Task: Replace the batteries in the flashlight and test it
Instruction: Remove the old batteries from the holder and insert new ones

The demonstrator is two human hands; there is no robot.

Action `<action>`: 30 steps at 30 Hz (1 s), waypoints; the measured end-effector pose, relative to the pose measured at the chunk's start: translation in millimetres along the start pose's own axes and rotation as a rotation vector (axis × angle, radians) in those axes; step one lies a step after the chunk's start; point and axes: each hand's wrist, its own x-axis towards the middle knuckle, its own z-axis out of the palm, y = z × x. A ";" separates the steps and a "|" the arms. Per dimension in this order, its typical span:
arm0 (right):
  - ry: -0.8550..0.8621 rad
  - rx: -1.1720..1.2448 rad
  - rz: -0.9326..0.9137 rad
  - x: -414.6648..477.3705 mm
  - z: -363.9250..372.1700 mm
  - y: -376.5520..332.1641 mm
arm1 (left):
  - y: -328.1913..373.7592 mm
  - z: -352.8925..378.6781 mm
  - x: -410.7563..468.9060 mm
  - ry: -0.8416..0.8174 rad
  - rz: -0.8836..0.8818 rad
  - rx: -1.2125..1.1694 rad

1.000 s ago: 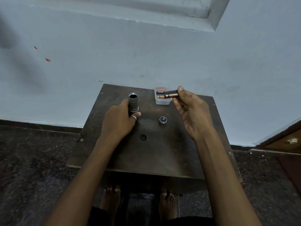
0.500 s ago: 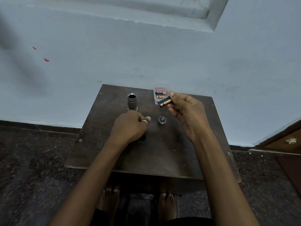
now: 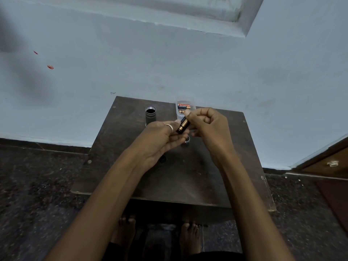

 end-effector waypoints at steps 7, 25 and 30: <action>-0.038 -0.488 -0.493 -11.5 -0.3 2.1 | -0.8 -0.9 2.4 0.045 0.090 0.002; -0.026 -0.836 -0.623 -16.7 3.9 9.9 | -13.9 -4.3 12.6 0.165 0.143 0.186; -0.020 -0.827 -0.641 -18.8 3.4 7.9 | -13.0 -2.3 10.4 0.162 0.153 0.197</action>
